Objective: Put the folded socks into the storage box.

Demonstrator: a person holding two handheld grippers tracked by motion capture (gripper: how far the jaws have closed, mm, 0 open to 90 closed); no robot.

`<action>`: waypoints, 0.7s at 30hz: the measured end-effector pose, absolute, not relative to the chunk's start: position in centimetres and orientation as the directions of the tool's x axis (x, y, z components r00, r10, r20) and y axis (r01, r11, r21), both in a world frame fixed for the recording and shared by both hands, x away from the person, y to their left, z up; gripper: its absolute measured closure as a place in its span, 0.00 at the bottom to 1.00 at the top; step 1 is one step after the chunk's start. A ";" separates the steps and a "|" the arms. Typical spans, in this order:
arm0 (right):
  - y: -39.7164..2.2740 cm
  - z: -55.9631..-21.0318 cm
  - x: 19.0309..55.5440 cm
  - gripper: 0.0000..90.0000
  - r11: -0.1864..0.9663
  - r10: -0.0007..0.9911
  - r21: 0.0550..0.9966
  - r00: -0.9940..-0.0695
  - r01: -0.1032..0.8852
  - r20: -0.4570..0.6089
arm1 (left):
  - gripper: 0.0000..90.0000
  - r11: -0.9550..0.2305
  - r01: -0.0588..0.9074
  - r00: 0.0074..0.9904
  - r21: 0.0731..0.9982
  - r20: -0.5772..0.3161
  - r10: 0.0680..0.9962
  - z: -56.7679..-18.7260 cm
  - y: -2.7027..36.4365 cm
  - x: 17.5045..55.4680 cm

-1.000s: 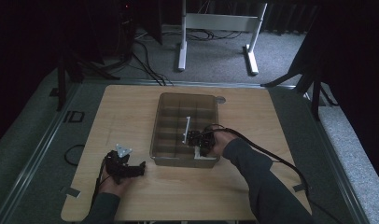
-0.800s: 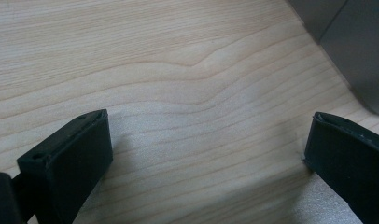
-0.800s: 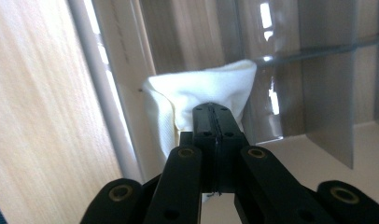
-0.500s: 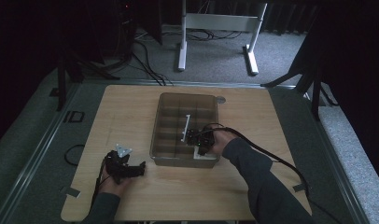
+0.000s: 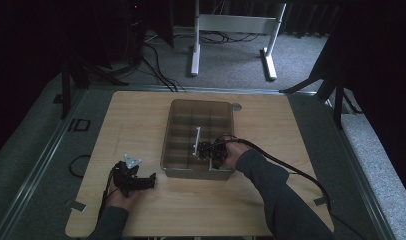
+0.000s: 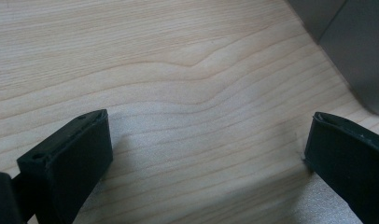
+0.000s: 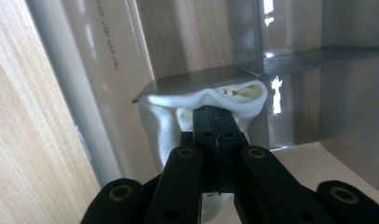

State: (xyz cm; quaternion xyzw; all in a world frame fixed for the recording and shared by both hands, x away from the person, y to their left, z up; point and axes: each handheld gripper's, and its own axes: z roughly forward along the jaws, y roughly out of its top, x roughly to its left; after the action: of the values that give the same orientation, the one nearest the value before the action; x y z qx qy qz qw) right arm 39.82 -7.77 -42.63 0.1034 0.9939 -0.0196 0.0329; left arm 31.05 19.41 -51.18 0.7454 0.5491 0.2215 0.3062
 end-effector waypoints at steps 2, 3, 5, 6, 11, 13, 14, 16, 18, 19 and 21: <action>-7.7 -42.9 39.8 1.00 0.977 0.205 -0.039 -0.976 0.208 -0.069 | 0.01 -0.211 0.683 0.301 0.699 -0.005 0.954 -51.2 19.4 31.1; -7.7 -43.0 39.8 1.00 0.977 0.205 -0.041 -0.976 0.208 -0.070 | 0.01 -0.212 0.683 0.301 0.699 -0.005 0.954 -51.2 19.4 31.1; -7.6 -43.1 39.9 1.00 0.977 0.207 -0.045 -0.976 0.210 -0.066 | 0.01 -0.212 0.683 0.301 0.699 -0.005 0.953 -51.2 19.4 31.1; -7.6 -43.2 39.9 1.00 0.976 0.209 -0.047 -0.976 0.212 -0.065 | 0.01 -0.212 0.683 0.301 0.699 -0.005 0.954 -51.2 19.4 31.1; -7.4 -43.9 40.0 1.00 0.975 0.207 -0.066 -0.976 0.211 -0.063 | 0.01 -0.212 0.683 0.301 0.699 -0.005 0.954 -51.2 19.4 31.1; -7.4 -44.1 40.1 1.00 0.974 0.211 -0.069 -0.976 0.215 -0.058 | 0.01 -0.212 0.683 0.301 0.699 -0.005 0.954 -51.2 19.4 31.1; -7.4 -44.2 40.1 1.00 0.973 0.215 -0.071 -0.975 0.219 -0.054 | 0.01 -0.212 0.683 0.301 0.699 -0.005 0.953 -51.2 19.4 31.1; -7.4 -44.3 40.3 1.00 0.971 0.224 -0.069 -0.974 0.227 -0.041 | 0.01 -0.212 0.683 0.301 0.699 -0.005 0.954 -51.2 19.4 31.1; -7.5 -44.4 40.6 1.00 0.969 0.237 -0.069 -0.971 0.238 -0.025 | 0.01 -0.212 0.683 0.301 0.699 -0.005 0.954 -51.2 19.4 31.1; -7.5 -44.5 40.7 1.00 0.968 0.242 -0.068 -0.970 0.242 -0.019 | 0.01 -0.212 0.683 0.301 0.699 -0.005 0.954 -51.2 19.4 31.1; -7.5 -44.6 40.7 1.00 0.966 0.249 -0.067 -0.968 0.250 -0.014 | 0.01 -0.212 0.683 0.301 0.699 -0.005 0.954 -51.2 19.4 31.1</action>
State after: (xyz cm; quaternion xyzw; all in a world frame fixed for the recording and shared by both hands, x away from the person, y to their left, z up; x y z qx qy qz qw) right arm 40.74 -7.53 -44.62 0.1258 0.9915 -0.0340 0.0026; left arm 31.05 19.42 -51.18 0.7464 0.5481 0.2212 0.3059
